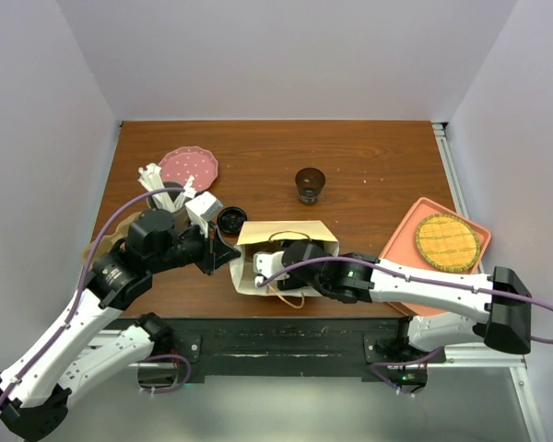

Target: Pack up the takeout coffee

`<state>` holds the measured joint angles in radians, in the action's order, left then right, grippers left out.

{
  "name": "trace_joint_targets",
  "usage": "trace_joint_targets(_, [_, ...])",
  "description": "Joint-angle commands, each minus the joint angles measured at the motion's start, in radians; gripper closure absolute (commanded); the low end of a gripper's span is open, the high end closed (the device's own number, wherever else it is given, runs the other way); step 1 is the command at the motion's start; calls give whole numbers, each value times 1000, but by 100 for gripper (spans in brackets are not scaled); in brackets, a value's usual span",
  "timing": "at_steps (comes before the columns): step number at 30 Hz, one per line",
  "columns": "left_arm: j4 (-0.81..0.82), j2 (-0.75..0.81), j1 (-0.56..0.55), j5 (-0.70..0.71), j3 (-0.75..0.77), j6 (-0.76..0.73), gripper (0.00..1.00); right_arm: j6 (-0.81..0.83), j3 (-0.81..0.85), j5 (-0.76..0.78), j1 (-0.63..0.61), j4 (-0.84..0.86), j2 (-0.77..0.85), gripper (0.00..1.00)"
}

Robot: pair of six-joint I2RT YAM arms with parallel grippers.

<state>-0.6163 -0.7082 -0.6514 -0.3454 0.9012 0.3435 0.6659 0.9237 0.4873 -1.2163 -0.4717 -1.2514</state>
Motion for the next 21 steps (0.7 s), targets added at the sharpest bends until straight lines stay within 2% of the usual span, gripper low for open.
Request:
trace_joint_targets(1, [26,6,-5,-32,16,-26,100,6,-13,25,14,77,-23,66])
trace_joint_targets(14, [24,15,-4,-35,15,-11,100,18,-20,-21,57,108,-48,63])
trace_joint_targets(21, [29,19,-4,-43,4,6,100,27,-60,-19,69,188,-37,63])
